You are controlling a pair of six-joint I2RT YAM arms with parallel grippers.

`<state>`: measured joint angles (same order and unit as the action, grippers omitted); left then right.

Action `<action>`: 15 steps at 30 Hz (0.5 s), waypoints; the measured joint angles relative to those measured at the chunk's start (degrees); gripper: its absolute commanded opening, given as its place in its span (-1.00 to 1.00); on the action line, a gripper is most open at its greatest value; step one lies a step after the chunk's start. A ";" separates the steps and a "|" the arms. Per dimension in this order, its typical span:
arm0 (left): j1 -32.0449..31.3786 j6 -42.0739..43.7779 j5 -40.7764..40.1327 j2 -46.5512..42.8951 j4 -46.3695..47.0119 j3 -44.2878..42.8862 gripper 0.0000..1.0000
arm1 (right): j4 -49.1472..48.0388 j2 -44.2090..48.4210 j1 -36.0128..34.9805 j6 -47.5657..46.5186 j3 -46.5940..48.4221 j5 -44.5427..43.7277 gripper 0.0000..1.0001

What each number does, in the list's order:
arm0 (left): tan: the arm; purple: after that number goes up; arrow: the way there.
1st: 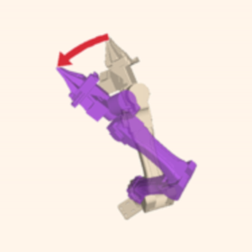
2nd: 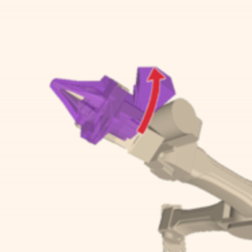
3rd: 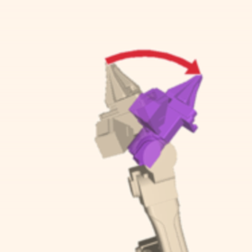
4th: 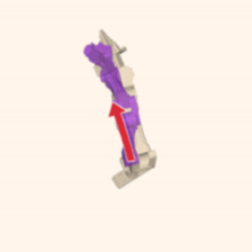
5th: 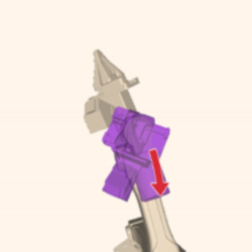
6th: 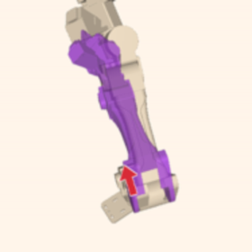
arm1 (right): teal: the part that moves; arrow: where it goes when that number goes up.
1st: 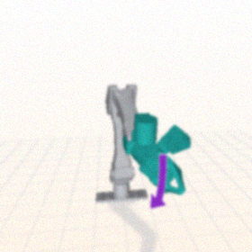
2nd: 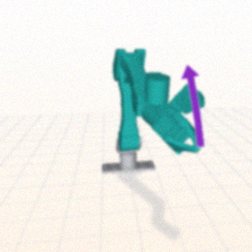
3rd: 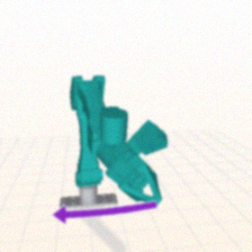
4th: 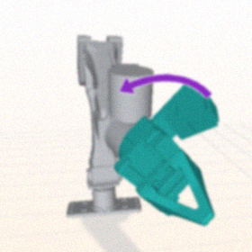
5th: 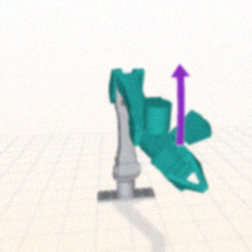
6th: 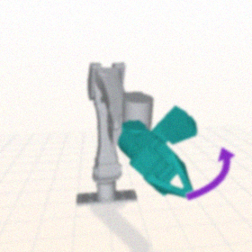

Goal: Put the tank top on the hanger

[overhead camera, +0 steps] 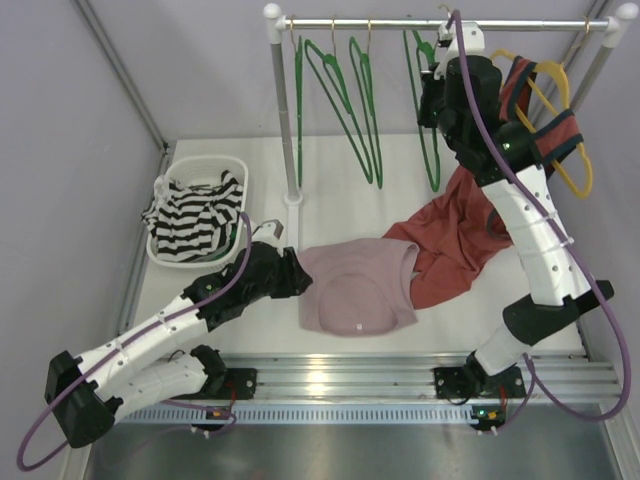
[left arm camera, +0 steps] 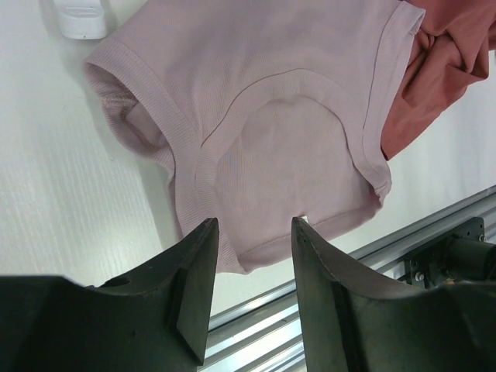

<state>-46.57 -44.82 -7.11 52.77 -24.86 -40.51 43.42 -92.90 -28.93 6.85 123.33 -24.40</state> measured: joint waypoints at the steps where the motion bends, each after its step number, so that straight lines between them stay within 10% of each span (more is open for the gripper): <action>1: 0.00 0.00 0.02 0.00 0.11 0.00 -0.05 | -0.61 0.90 0.02 0.02 -1.05 0.48 -1.00; 15: 0.00 -0.26 0.17 1.68 1.57 0.00 -0.03 | -1.99 19.65 0.35 3.32 -22.27 7.37 -1.00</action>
<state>-46.57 -45.08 -6.94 54.46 -23.29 -40.51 41.43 -73.25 -28.58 10.17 101.06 -17.04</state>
